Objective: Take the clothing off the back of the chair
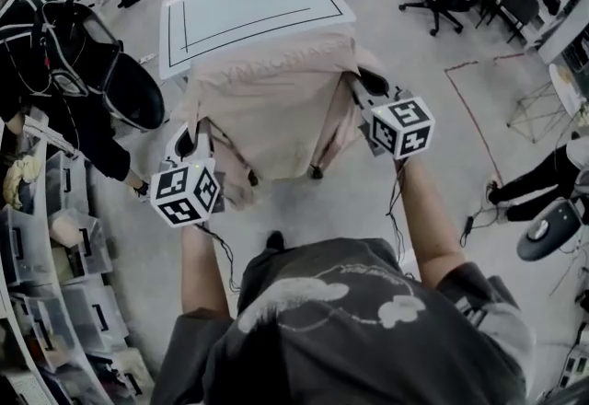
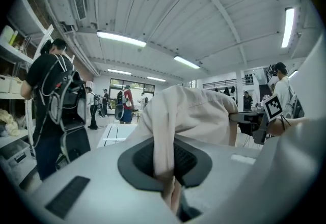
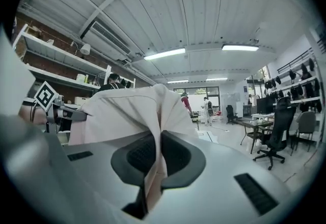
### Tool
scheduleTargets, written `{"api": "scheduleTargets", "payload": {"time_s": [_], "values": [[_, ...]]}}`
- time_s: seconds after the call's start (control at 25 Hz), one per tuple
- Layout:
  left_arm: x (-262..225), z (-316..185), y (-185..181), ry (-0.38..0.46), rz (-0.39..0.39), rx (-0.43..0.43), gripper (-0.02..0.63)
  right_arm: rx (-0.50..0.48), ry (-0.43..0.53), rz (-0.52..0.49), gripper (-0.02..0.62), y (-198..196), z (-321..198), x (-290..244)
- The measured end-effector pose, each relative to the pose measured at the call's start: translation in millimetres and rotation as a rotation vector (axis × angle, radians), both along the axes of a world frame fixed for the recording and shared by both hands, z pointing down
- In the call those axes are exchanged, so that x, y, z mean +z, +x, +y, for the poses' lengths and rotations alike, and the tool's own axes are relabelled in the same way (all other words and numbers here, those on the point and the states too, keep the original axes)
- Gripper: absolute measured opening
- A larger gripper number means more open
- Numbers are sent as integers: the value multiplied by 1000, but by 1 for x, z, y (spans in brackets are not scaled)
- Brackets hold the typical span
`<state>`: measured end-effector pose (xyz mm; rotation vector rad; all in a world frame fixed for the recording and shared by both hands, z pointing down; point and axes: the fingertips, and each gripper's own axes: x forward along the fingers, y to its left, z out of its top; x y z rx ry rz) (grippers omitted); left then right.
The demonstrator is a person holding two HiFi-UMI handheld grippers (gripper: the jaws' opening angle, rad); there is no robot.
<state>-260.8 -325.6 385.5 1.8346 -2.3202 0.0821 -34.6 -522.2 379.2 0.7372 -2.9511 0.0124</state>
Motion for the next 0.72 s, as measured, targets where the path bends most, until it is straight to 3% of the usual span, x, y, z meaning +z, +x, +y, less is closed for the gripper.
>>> {"api": "scheduleTargets", "payload": {"time_s": [0.72], "values": [[-25,42,63,43,-34,-75,5,-63,34,-53,0,68,36,-17]]}}
